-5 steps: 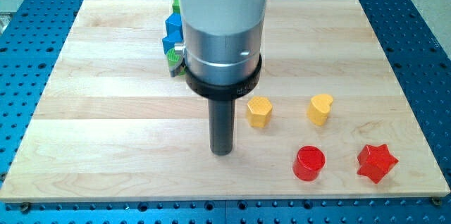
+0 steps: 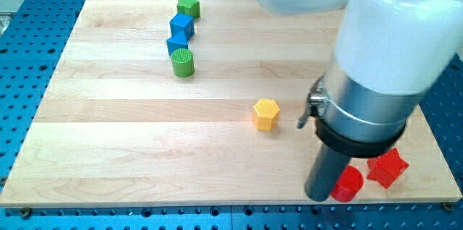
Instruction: Push the red blocks towards the bottom right corner of the board
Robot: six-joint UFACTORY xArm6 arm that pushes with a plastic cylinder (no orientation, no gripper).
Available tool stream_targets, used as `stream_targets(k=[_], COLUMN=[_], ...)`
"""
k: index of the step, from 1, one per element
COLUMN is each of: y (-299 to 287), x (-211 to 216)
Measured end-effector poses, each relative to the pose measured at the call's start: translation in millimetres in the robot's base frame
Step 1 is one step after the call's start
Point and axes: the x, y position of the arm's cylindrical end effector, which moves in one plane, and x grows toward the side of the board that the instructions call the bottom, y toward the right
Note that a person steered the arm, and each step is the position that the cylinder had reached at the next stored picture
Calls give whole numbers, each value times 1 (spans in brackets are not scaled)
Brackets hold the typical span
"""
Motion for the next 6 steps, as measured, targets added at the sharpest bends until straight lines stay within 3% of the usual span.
stream_targets(k=[4, 6], y=[23, 101], x=[1, 1])
